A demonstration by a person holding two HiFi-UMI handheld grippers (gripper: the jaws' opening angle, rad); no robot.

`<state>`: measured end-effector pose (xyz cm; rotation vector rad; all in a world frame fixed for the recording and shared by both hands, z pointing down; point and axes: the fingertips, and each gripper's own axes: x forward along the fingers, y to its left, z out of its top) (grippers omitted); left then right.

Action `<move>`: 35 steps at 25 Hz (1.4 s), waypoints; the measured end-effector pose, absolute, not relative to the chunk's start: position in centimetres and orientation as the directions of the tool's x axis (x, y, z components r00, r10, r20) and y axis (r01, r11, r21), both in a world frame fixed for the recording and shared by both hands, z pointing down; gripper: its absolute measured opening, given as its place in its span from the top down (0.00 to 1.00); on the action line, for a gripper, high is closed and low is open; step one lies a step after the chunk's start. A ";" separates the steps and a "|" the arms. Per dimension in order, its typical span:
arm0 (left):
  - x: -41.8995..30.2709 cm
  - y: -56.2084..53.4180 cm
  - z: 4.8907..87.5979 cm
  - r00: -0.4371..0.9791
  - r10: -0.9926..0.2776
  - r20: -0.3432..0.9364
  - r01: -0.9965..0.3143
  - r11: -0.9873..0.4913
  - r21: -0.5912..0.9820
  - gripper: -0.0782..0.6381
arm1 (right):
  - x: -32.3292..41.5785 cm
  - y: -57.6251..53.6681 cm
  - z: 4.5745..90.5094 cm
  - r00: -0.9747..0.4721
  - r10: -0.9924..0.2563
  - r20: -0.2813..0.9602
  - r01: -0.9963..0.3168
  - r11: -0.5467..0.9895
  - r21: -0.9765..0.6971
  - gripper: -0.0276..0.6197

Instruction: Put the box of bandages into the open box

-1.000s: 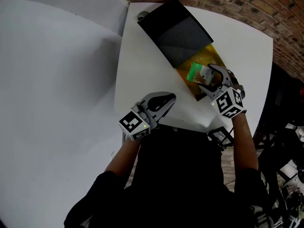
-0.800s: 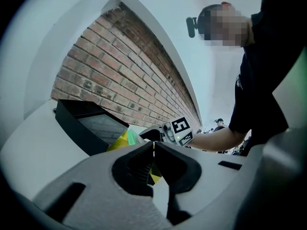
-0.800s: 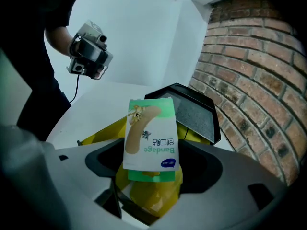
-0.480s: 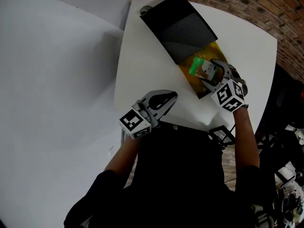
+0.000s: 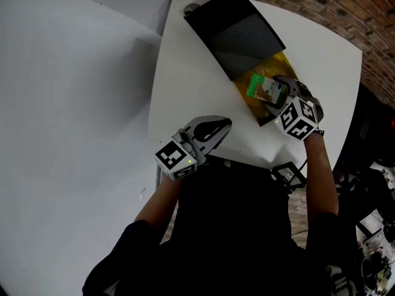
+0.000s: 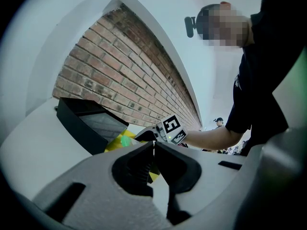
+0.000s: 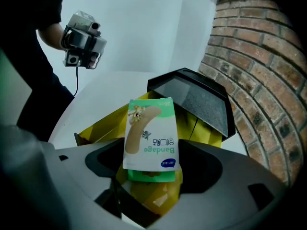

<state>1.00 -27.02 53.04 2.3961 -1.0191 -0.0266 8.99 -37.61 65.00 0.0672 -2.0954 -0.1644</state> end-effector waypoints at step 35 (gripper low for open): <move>0.7 -26.8 53.2 0.704 -0.686 0.182 -0.670 -0.558 0.489 0.87 | 9.4 -36.5 67.7 -0.398 0.018 0.917 0.073 0.997 0.012 0.41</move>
